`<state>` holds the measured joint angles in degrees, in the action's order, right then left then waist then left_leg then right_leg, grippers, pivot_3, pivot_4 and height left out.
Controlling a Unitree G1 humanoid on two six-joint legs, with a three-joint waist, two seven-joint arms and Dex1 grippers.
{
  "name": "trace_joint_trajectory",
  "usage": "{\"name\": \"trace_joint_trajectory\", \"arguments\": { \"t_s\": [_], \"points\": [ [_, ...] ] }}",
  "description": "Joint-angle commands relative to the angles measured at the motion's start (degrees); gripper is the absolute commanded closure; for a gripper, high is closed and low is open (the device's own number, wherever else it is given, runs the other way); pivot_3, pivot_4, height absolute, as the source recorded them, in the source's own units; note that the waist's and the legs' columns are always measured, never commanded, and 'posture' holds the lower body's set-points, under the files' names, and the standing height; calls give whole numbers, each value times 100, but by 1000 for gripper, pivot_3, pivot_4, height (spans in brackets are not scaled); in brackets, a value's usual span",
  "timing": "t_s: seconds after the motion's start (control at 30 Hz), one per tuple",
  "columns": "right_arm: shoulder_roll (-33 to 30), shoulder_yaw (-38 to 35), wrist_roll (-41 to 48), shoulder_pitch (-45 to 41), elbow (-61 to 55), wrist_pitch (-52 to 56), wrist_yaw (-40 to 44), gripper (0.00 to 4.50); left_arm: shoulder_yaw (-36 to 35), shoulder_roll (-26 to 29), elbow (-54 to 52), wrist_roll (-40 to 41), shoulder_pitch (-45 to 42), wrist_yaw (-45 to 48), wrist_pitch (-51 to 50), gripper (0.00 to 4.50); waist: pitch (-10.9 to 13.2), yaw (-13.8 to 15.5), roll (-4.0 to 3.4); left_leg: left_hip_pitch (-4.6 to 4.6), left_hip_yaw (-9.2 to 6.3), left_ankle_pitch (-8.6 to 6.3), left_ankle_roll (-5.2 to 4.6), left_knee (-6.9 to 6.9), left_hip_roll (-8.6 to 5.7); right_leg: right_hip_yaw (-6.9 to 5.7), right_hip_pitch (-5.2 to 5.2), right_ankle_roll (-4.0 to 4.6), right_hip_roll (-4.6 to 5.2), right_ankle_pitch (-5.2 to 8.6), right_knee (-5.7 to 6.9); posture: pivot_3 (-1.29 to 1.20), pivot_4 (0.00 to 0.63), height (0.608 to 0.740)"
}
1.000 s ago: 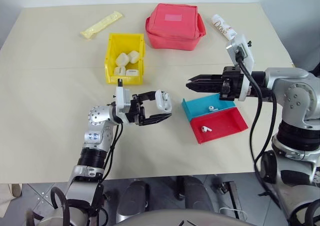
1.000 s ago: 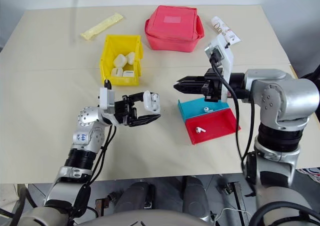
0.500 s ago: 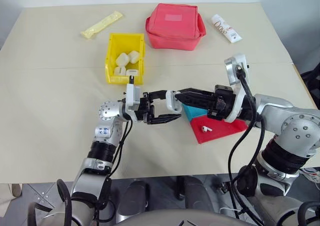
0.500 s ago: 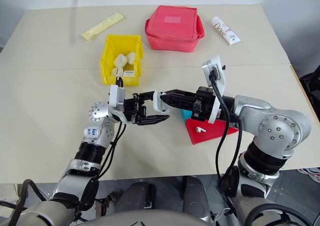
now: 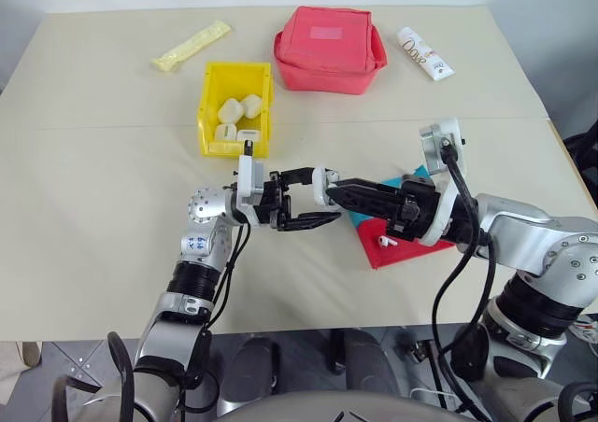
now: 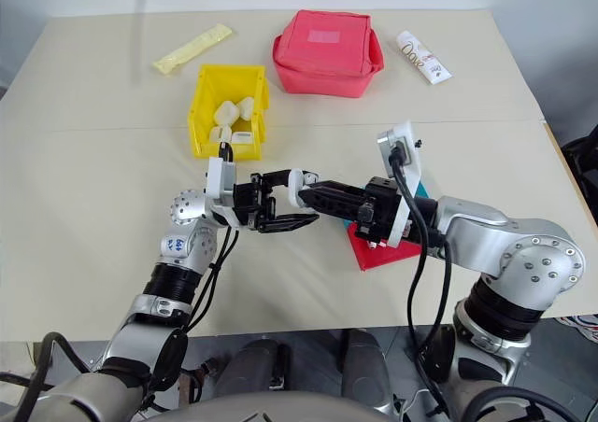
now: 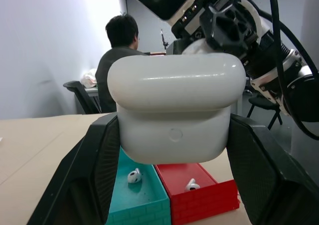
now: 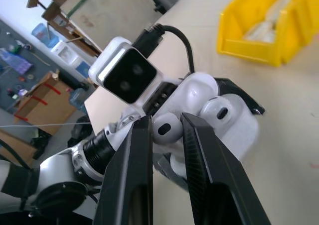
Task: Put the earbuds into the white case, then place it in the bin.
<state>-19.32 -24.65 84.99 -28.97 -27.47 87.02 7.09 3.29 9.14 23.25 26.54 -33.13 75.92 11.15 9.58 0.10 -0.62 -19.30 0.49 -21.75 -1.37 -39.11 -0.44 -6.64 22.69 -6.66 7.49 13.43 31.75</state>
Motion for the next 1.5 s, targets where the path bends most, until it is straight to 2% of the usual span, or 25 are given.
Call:
{"name": "trace_joint_trajectory", "arguments": {
  "t_s": [0.03,0.23,0.63,0.83,1.1,1.17,1.27,1.5],
  "points": [
    [-470,308,673,210,54,-541,-422,4030,-102,-27,-229,195,-75,30,-65,1706,0,-1,0,0,0,0,-1,0,0,0,0,0,-1,0,-1,0,150,740],
    [-1179,935,1059,458,92,-1284,-571,4030,-120,-76,-410,287,-17,89,-238,1706,1,16,2,-2,5,-2,-10,0,1,-5,-1,0,-1,0,-6,0,150,740],
    [-1963,1733,463,467,124,-1929,194,4030,-97,-125,-606,314,47,265,-295,1706,2,136,4,-3,5,-7,-19,-1,4,5,-2,-1,5,-1,-18,0,150,740],
    [-2239,1897,-22,568,12,-2118,707,4030,-92,-133,-638,280,63,273,-288,1706,2,143,4,-11,-3,-9,-21,-1,4,15,-2,0,11,-1,-24,0,150,740],
    [-2443,1909,-244,577,-85,-2307,1034,4030,-79,-123,-614,231,71,260,-276,1706,2,143,5,-12,-5,-9,-20,-1,8,15,-2,1,16,-2,-27,0,150,740],
    [-2460,1908,-255,550,-107,-2332,1073,3312,-77,-123,-594,216,67,258,-264,1706,2,144,5,-12,-6,-9,-18,-1,9,15,-2,1,19,-2,-28,0,150,740],
    [-2495,1918,-295,520,-150,-2366,1105,2503,-68,-115,-596,196,79,240,-265,1706,3,142,6,-12,-6,-10,-16,-1,12,15,-2,2,19,-3,-30,0,150,740],
    [-2574,1892,-311,480,-236,-2407,1180,2503,-55,-76,-560,171,108,239,-275,1706,4,149,8,-14,-7,-11,-16,-1,12,14,-3,5,22,-4,-35,0,150,740]
  ]
}}
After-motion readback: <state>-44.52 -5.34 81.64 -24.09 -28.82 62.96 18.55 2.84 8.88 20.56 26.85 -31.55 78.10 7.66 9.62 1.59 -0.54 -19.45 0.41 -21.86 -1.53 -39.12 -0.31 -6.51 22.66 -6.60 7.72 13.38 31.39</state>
